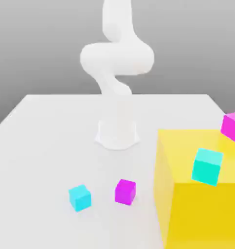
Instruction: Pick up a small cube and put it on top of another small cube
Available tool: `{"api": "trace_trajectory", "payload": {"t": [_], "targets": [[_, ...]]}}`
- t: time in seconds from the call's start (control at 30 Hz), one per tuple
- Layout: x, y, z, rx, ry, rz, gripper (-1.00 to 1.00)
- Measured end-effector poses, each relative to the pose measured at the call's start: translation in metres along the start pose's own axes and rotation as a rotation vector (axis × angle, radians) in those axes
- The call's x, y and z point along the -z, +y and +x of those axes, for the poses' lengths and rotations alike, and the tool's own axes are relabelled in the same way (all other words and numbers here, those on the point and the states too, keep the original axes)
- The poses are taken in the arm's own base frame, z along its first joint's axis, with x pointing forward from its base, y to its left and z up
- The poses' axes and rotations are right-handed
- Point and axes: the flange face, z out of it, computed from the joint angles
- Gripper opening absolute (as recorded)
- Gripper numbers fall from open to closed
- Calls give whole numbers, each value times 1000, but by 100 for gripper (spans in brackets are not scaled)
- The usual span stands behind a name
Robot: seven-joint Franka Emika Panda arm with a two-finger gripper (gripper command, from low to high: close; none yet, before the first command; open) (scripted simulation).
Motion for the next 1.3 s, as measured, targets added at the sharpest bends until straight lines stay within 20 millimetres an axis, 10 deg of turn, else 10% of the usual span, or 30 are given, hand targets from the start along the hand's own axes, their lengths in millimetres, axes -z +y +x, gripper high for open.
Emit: {"api": "trace_trajectory", "payload": {"t": [0.27, 0.53, 0.67, 0.87, 0.9, 1.3], "targets": [[-189, 92, -35, 227, -215, -202, 0], [-306, 222, -125, 423, -497, -306, 0], [-334, 283, -179, 493, -634, -318, 0], [-374, 312, -212, 509, -657, -319, 0], [-380, 316, -217, 509, -657, -319, -100], [-353, 299, -198, 509, -659, -318, -100]]}}
